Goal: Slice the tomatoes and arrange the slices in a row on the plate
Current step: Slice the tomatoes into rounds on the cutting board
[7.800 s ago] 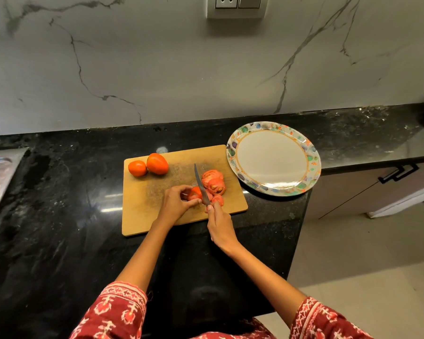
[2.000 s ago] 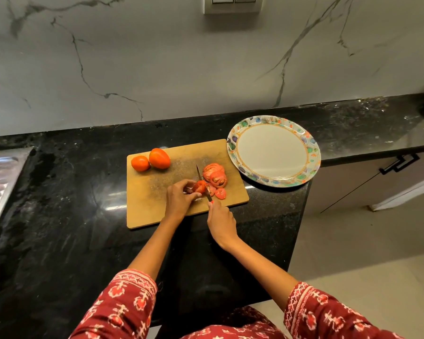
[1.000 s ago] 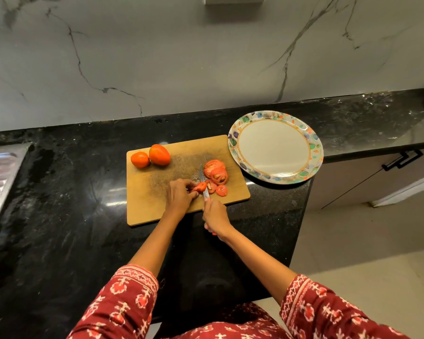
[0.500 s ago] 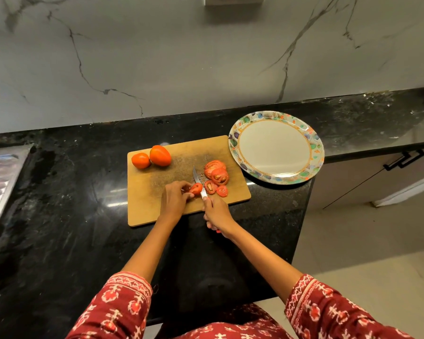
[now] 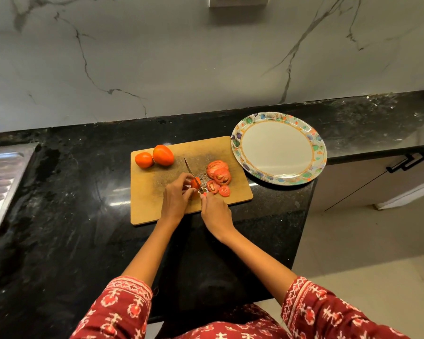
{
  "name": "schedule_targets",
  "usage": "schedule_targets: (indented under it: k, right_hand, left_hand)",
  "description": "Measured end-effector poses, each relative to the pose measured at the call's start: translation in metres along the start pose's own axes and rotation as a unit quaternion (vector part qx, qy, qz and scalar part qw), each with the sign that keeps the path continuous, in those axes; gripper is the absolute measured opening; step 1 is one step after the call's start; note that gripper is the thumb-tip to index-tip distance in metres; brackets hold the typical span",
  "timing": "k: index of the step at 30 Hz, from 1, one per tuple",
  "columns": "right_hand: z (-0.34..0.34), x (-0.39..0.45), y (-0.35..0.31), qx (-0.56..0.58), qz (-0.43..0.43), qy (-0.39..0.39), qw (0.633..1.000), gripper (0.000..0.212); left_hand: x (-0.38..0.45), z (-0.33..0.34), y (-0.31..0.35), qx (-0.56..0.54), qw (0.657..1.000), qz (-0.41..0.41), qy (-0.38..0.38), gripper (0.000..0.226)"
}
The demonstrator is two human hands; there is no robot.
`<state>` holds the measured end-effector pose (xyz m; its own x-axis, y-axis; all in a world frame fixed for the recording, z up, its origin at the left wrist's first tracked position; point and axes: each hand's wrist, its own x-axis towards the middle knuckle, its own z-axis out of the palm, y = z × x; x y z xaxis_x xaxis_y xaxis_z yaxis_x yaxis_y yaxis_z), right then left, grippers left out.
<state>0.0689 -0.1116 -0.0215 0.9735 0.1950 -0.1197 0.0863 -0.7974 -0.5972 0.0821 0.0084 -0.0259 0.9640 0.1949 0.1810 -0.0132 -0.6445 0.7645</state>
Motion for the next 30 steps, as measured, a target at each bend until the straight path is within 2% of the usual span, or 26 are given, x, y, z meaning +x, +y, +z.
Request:
schedule_targets:
  k: [4, 8, 16, 22, 28, 30]
  right_hand:
    - [-0.007, 0.002, 0.005, -0.045, -0.018, 0.012, 0.999, 0.039]
    - [-0.006, -0.003, 0.006, -0.039, -0.013, 0.008, 0.999, 0.037]
    - [-0.006, -0.001, 0.0, -0.039, -0.006, -0.005, 0.999, 0.039]
    - [-0.007, 0.001, 0.002, -0.043, -0.016, -0.012, 0.999, 0.038]
    - [-0.005, -0.013, 0.01, -0.054, -0.015, -0.028, 0.998, 0.035]
    - [-0.005, -0.011, 0.005, -0.023, -0.001, -0.03, 0.999, 0.036]
  left_hand:
    - [0.004, -0.001, 0.005, 0.019, 1.0, 0.021, -0.005, 0.025]
    - [0.006, -0.002, 0.005, 0.042, 0.998, 0.029, -0.031, 0.023]
    - [0.018, -0.013, -0.002, 0.168, 0.972, 0.14, -0.084, 0.014]
    - [0.027, -0.021, -0.003, 0.182, 0.95, 0.216, -0.133, 0.011]
    - [0.038, -0.032, -0.006, 0.204, 0.937, 0.238, -0.155, 0.009]
    - [0.036, -0.03, -0.005, 0.206, 0.935, 0.243, -0.156, 0.009]
